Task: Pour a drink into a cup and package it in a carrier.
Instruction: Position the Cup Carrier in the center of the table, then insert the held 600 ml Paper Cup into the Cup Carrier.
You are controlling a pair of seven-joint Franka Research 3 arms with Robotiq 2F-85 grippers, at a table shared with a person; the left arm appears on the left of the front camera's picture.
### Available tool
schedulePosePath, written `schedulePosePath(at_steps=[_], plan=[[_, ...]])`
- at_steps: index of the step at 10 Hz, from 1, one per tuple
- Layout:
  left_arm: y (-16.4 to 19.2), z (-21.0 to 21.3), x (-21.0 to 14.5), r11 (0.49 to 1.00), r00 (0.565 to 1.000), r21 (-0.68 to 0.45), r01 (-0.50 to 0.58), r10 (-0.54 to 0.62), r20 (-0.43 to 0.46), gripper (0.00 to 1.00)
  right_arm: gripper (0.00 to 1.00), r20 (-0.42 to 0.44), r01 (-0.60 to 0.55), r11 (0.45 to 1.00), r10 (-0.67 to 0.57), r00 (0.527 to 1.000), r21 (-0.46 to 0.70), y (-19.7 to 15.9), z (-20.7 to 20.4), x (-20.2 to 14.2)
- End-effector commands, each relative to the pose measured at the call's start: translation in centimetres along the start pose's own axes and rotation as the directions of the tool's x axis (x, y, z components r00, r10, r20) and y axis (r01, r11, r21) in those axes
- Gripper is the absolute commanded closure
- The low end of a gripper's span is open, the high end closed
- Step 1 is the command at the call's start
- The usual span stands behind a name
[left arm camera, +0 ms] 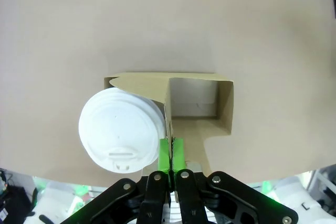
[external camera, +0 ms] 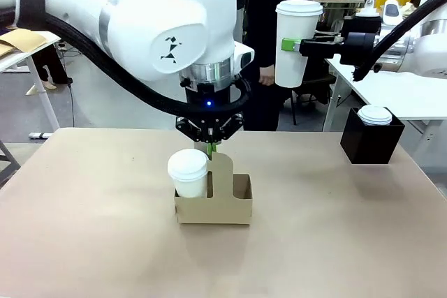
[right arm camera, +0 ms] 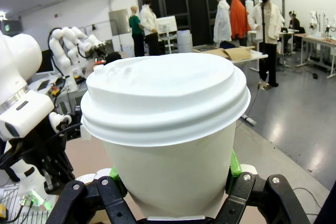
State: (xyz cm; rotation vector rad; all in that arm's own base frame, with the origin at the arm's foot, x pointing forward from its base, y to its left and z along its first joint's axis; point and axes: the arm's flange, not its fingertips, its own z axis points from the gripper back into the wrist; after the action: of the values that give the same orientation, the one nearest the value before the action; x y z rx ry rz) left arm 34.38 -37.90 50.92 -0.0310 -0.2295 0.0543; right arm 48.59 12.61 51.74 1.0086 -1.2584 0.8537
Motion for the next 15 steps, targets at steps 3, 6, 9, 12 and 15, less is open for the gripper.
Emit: schedulePosePath(at_steps=[3,6,9,12,15], plan=[[0.0,-1.6,-1.1,0.999,1.0,0.042,-0.007,0.007,0.01,0.98,0.2,0.015,-0.005,1.0,0.005,1.0,0.006,0.0,-0.2,0.4],[-0.3,-0.6,-0.6,1.0,1.0,0.01,0.001,-0.001,-0.002,0.98,0.2,0.015,-0.005,1.0,0.005,1.0,0.006,0.0,-0.2,0.4],[-0.3,-0.6,-0.6,1.0,1.0,0.01,0.001,-0.001,-0.002,0.98,0.2,0.015,-0.005,1.0,0.005,1.0,0.006,0.0,-0.2,0.4],[-0.4,-0.5,-0.6,1.0,1.0,0.01,0.002,-0.002,0.001,0.4,0.2,0.015,-0.005,1.0,0.005,1.0,0.006,0.0,-0.2,0.4],[0.1,1.1,0.6,0.999,0.999,-0.017,0.032,-0.032,-0.032,0.36,0.2,0.015,-0.005,1.0,0.005,1.0,0.006,0.0,-0.2,0.4]])
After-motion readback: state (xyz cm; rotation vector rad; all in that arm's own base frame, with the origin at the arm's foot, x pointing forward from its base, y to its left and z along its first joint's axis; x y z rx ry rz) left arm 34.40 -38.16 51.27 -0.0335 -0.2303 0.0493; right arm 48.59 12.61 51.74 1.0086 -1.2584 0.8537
